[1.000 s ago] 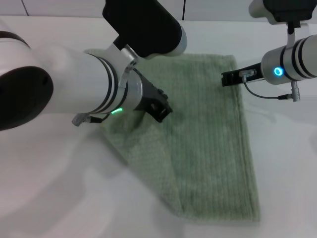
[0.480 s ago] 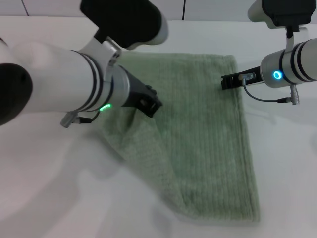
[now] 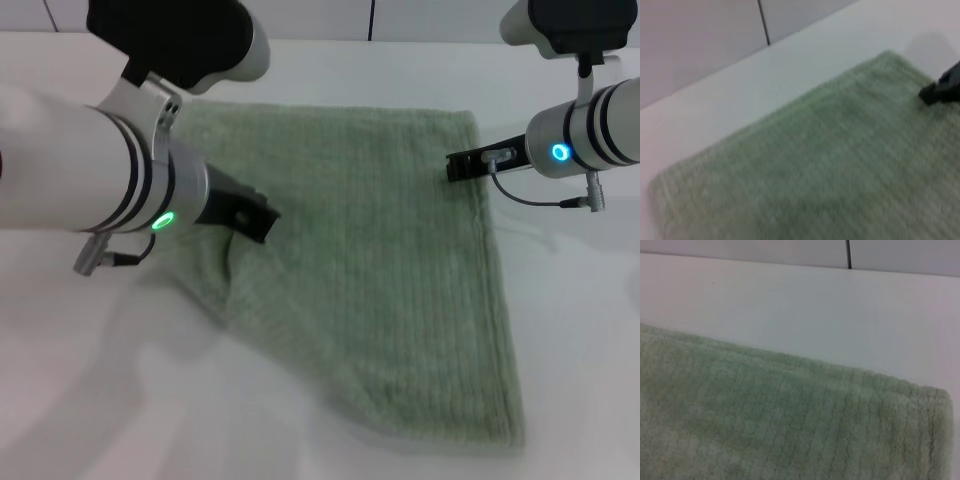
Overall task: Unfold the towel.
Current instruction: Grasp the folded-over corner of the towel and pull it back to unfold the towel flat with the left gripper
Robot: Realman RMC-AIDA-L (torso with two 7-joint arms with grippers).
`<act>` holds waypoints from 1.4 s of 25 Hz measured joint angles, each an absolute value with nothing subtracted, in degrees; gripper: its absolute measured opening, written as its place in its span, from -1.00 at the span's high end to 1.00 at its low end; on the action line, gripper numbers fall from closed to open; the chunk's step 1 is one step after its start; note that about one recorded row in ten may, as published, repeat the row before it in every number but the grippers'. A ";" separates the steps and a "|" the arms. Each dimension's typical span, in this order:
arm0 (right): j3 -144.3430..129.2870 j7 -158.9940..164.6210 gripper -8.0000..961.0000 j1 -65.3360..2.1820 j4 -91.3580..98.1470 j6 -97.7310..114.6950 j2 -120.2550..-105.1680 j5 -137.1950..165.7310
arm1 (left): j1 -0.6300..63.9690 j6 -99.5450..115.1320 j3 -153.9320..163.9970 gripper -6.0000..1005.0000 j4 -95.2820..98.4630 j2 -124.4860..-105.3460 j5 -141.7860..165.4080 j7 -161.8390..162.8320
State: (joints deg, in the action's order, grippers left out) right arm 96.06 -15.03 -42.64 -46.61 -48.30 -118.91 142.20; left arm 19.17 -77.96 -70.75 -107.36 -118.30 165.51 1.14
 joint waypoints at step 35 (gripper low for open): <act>96.26 -16.26 0.91 -42.13 -48.72 -49.16 -118.83 142.31 | 20.90 -87.45 -72.26 0.08 -104.31 -118.02 165.62 1.78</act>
State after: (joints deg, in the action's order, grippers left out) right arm 96.26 -16.25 -42.13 -48.72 -49.16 -118.83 142.31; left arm 20.90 -87.45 -72.26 -104.31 -118.02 165.62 1.77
